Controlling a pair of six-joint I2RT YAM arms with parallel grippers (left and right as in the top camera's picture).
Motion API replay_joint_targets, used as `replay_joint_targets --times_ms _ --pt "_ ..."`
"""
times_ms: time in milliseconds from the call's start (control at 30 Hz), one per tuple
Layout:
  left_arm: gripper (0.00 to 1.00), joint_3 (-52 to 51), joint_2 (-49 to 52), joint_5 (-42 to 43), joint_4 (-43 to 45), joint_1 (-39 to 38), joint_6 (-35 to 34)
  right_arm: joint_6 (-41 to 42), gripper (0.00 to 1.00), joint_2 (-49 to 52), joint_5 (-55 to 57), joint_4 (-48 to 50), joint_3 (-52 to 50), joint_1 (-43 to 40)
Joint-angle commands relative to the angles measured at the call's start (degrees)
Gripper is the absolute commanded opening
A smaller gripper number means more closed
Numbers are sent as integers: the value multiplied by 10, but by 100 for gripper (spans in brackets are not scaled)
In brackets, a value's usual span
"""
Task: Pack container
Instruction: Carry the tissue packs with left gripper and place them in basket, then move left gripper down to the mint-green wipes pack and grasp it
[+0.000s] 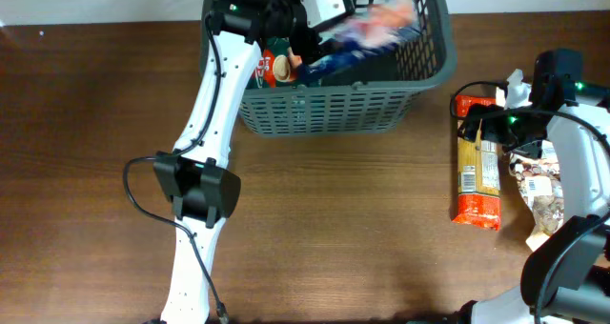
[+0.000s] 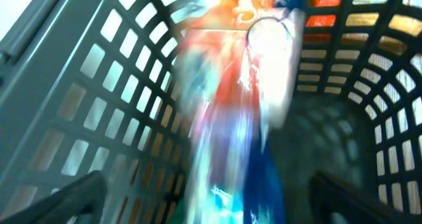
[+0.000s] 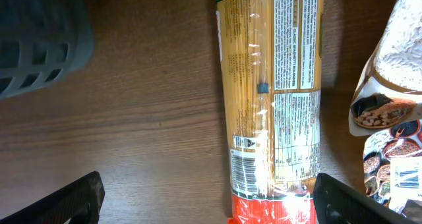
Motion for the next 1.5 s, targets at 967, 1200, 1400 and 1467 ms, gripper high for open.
replay_joint_targets --times_ms 967,1200,1400,1467 --pt "95 149 -267 -394 -352 258 -558 -1 99 2 -7 0 10 -3" --pt "95 -6 -248 -307 -394 304 -565 -1 99 2 -7 0 10 -3" --pt "81 -235 -246 -303 -350 302 -505 -1 99 2 -7 0 10 -3" --pt "73 -299 -246 -279 -339 302 -456 -1 99 2 -7 0 10 -3"
